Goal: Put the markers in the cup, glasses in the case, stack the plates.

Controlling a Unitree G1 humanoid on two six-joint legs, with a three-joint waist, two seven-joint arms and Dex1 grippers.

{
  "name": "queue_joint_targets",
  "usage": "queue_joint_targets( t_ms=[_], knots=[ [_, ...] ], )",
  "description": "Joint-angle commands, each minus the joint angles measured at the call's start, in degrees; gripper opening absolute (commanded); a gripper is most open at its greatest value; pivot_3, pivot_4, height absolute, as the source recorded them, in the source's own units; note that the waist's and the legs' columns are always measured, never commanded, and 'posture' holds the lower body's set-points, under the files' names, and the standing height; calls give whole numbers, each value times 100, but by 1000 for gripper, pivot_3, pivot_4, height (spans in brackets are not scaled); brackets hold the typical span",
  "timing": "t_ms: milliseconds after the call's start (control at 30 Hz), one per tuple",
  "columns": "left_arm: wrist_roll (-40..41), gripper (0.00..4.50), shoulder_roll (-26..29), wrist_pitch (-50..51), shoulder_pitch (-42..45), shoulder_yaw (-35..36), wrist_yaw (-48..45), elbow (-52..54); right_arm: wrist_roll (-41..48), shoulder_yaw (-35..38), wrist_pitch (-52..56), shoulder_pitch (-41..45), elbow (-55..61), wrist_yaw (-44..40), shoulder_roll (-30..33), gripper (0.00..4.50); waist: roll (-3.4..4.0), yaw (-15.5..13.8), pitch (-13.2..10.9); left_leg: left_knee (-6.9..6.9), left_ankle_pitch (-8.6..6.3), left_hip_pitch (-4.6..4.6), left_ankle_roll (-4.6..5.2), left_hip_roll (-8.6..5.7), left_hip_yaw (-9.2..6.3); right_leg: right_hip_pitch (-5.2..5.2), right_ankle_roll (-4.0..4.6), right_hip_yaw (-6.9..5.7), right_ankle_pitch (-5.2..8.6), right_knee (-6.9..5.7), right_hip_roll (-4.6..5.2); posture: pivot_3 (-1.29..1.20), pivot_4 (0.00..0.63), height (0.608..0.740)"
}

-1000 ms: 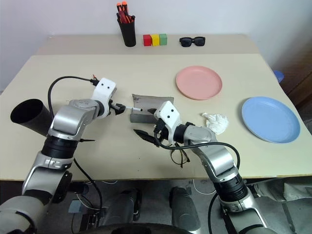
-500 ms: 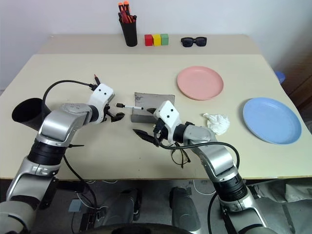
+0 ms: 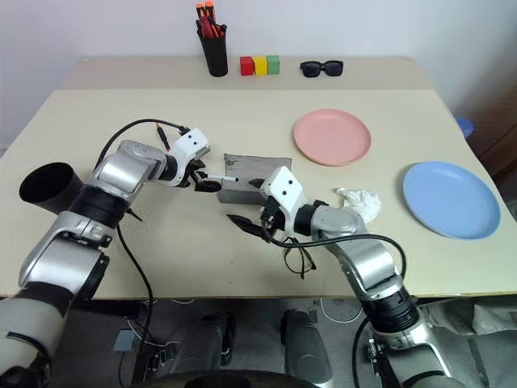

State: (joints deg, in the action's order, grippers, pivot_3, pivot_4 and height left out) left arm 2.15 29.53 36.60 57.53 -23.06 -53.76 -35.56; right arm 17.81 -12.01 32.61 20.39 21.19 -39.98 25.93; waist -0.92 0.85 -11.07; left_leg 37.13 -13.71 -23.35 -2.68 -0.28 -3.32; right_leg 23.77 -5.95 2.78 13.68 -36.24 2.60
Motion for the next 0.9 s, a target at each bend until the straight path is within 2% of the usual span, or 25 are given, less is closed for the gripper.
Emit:
queue_joint_targets(
  t_ms=[33, 67, 133, 300, 500, 667, 800, 900],
  knots=[
    [-340, 3952, -68, -507, 198, -131, -305, -679, 176, 442, 56, 60, 367, -159, 337, 4500, 0, 0, 0, 1, 0, 0, 1, 0, 0, -1, 0, 0, 0, 0, 0, 0, 150, 740],
    [-392, 3618, -78, -609, 239, -125, -350, -801, 189, 523, 76, 31, 412, -191, 460, 4500, 0, 2, 0, 1, -1, 1, 1, 0, 0, -1, 0, 0, 0, 0, 0, 0, 150, 740],
    [-452, 2664, -77, -733, 277, -90, -453, -921, 195, 645, 82, -42, 480, -231, 653, 4500, 0, 2, 0, 1, -1, 1, 2, 1, -1, -1, 0, 0, 0, -1, 0, 0, 150, 740],
    [-535, 100, 98, -845, 123, -11, -729, -682, 152, 794, 16, -165, 454, -219, 846, 4500, 0, 25, 0, 0, -1, 2, 2, 2, -1, -1, -1, 0, 0, -1, -1, 0, 150, 740],
    [-287, 42, 538, -783, -425, 402, -946, 437, 119, 812, -65, -189, 366, -190, 848, 4500, 0, 93, 0, -3, -3, 1, 6, 5, 0, 3, -1, 3, 0, -4, -2, 0, 150, 740],
    [398, 42, 746, -412, -1047, 1359, -771, 1886, 99, 755, -156, -125, 250, -225, 811, 4500, -1, 102, -3, -1, -3, -2, 6, 6, -2, 5, -1, 3, 0, -6, 0, 0, 150, 740],
    [972, 42, 480, -166, -1355, 2294, -150, 2705, 101, 662, -219, -27, 176, -264, 755, 4500, -2, 39, -4, 3, -3, -3, 6, 6, -3, 5, -1, 3, 0, -6, 1, 0, 150, 740],
    [1291, 42, -99, -517, -1494, 3287, 1031, 3214, 78, 594, -277, 132, 98, -203, 605, 4500, -3, 6, -4, 5, -3, -1, 6, 8, -2, 4, -2, 3, -1, -6, 5, 0, 150, 740]
  ],
)
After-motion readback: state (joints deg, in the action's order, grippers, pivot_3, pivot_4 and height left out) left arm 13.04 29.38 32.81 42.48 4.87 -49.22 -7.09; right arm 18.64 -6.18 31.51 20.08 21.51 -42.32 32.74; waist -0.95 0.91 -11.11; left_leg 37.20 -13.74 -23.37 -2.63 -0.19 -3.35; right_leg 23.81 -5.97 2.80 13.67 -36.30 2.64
